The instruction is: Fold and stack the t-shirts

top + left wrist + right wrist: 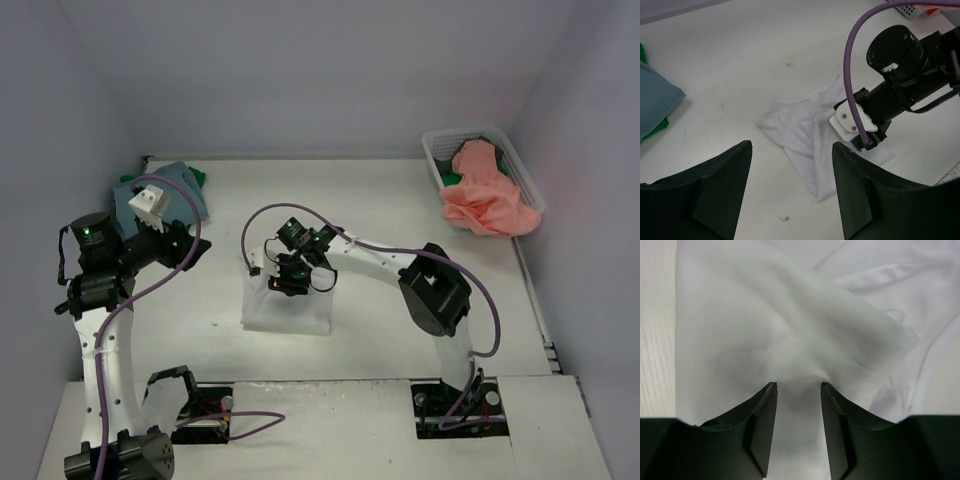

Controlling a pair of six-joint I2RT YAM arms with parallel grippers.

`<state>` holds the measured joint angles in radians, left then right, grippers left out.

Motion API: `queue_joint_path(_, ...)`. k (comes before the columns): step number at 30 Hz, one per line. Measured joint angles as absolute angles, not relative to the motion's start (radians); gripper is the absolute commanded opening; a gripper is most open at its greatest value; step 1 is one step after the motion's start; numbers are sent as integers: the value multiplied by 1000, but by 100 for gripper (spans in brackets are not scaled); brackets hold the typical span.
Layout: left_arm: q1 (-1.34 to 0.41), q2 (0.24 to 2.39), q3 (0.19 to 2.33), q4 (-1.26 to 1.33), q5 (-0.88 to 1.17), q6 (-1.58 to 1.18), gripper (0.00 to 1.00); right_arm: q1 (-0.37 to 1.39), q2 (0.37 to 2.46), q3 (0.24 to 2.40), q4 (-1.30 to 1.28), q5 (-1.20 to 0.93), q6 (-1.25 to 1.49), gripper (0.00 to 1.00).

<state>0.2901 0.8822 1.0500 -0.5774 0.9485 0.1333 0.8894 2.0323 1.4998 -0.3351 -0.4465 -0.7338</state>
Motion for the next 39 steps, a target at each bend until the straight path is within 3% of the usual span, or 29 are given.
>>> queue_joint_path(11, 290, 872, 1048, -577, 950, 130, 60, 781, 1953, 1534, -341, -446, -696, 43)
queue_joint_path(28, 290, 862, 1034, -575, 950, 127, 60, 778, 1964, 1526, -349, -525, -694, 45)
queue_joint_path(31, 290, 862, 1034, -575, 950, 127, 60, 775, 1996, 1535, -350, -546, -700, 40)
queue_joint_path(35, 290, 862, 1034, -574, 950, 127, 60, 772, 2055, 1563, -349, -584, -698, 23)
queue_joint_path(39, 290, 862, 1034, -573, 950, 127, 60, 776, 2097, 1591, -349, -612, -692, 20)
